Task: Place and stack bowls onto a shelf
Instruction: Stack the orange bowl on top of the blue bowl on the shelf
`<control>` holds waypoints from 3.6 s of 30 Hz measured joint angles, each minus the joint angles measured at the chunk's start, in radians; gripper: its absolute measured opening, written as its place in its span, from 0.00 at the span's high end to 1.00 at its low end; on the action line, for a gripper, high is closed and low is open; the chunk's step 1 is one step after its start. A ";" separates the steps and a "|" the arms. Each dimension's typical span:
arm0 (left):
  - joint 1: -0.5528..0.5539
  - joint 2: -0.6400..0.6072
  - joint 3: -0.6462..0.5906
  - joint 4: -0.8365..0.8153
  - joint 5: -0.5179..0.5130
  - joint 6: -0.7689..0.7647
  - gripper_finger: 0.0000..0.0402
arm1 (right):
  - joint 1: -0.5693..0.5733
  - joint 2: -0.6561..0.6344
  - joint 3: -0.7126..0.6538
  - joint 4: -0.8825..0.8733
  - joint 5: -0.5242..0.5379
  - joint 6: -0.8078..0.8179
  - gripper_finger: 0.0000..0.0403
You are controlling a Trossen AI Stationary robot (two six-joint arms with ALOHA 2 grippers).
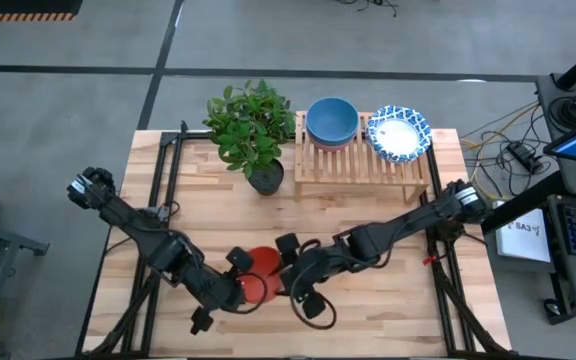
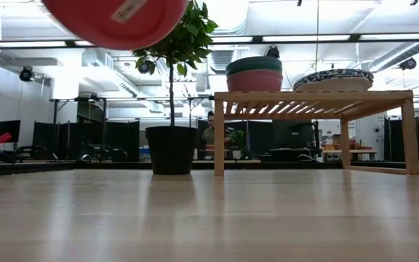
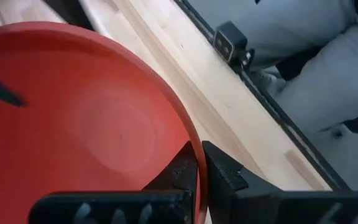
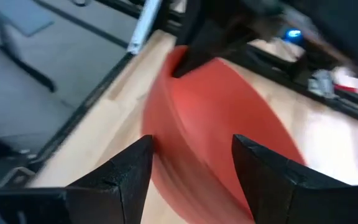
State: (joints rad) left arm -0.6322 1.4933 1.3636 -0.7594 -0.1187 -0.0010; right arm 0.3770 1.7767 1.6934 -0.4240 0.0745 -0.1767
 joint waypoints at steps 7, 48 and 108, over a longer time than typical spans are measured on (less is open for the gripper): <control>0.029 0.000 0.000 0.046 -0.017 0.025 1.00 | -0.004 0.085 0.105 -0.113 -0.068 0.000 0.52; 0.058 -0.433 -0.349 0.252 -0.372 0.063 0.55 | -0.257 -0.250 0.151 -0.640 0.389 0.060 0.97; 0.058 -0.526 -0.454 0.383 -0.398 0.044 0.55 | -0.678 -0.290 0.090 -0.491 0.108 0.021 0.76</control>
State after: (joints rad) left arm -0.5739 0.9672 0.9096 -0.3763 -0.5171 0.0429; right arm -0.3009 1.4868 1.7832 -0.9152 0.1829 -0.1555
